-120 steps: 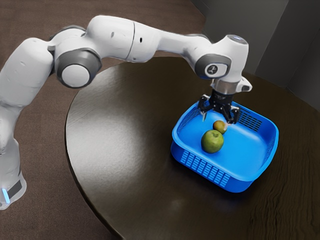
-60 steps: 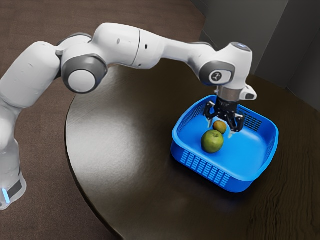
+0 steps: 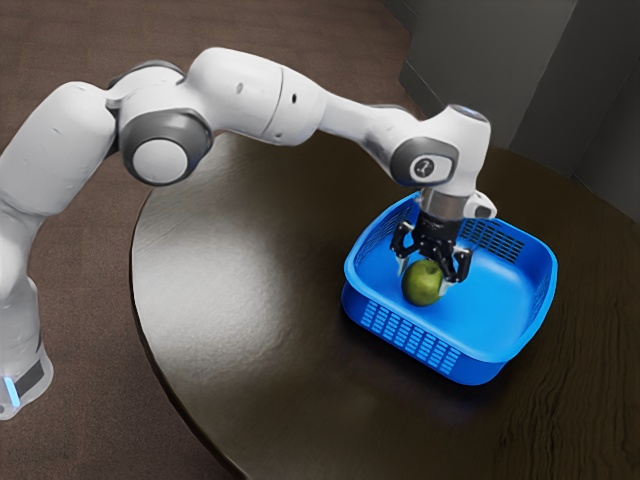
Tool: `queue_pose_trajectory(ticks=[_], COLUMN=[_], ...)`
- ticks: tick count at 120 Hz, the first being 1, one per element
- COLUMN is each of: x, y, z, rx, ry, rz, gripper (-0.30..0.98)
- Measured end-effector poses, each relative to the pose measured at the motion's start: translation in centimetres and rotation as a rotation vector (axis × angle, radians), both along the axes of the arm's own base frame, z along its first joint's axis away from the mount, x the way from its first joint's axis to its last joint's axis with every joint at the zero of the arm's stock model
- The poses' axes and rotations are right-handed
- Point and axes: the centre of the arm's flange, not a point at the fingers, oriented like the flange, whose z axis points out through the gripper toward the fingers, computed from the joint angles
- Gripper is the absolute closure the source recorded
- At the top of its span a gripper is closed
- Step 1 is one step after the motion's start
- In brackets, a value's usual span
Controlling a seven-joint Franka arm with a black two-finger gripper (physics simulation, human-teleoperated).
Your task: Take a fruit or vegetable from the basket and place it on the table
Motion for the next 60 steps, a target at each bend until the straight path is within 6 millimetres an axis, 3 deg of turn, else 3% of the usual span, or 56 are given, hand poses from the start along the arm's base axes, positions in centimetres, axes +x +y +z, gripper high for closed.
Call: queue_pose_trajectory(ticks=[24, 34, 49, 52, 60], x=[0.0, -0.1, -1.0, -1.2, -2.1], y=[-0.3, -0.4, 1.0, 1.9, 5.3], z=[0.8, 1.3, 6.1, 7.3, 10.9], rx=[0.012, 0.029, 0.058, 0.065, 0.088], ry=[-0.020, -0.030, -0.097, -0.114, -0.162], rz=[0.003, 0.006, 0.030, 0.044, 0.102], gripper=[0.44, 0.54, 0.58, 0.62, 0.58])
